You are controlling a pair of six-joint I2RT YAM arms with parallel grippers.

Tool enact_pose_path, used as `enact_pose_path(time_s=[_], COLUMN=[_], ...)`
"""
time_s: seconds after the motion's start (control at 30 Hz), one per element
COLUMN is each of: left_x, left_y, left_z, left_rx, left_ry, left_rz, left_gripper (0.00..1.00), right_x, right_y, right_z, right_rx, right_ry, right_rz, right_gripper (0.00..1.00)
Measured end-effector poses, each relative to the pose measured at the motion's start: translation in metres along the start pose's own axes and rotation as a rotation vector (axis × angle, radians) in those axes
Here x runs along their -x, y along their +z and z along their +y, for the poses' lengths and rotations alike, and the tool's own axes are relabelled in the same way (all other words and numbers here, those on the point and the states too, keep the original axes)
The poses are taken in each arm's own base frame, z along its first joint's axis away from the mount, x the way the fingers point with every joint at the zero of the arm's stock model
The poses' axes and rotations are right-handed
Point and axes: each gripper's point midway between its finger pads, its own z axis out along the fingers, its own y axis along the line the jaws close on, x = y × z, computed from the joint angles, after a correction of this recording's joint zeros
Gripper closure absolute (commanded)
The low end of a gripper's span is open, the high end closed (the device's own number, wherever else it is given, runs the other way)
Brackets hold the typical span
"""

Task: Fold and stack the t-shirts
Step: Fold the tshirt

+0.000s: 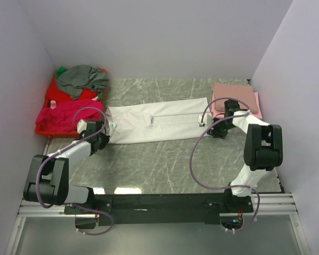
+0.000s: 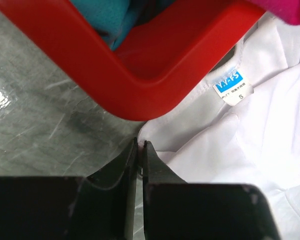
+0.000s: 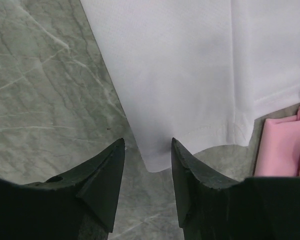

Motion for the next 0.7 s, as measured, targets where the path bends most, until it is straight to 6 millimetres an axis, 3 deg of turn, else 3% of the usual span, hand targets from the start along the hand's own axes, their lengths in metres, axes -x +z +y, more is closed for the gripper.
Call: enact_pose_path(time_s=[0.1, 0.17, 0.33, 0.47, 0.7], left_x=[0.001, 0.001, 0.001, 0.002, 0.0], left_y=[0.0, 0.0, 0.0, 0.0, 0.0], left_z=[-0.002, -0.003, -0.005, -0.003, -0.003], left_rx=[-0.015, -0.02, -0.035, -0.035, -0.038], left_ry=[0.007, 0.011, 0.026, 0.041, 0.049], left_rz=[0.006, 0.01, 0.018, 0.019, 0.032], left_gripper=[0.91, 0.92, 0.94, 0.95, 0.97], right_x=[-0.004, -0.004, -0.003, -0.006, -0.018], right_y=[0.006, 0.007, 0.009, 0.007, -0.013], right_z=[0.003, 0.001, 0.003, 0.01, 0.074], right_rx=[0.019, 0.018, 0.026, 0.017, 0.053], right_ry=[-0.005, -0.015, -0.046, -0.074, -0.111], right_rz=[0.018, 0.029, 0.055, 0.07, 0.116], right_gripper=[0.53, 0.6, 0.92, 1.0, 1.0])
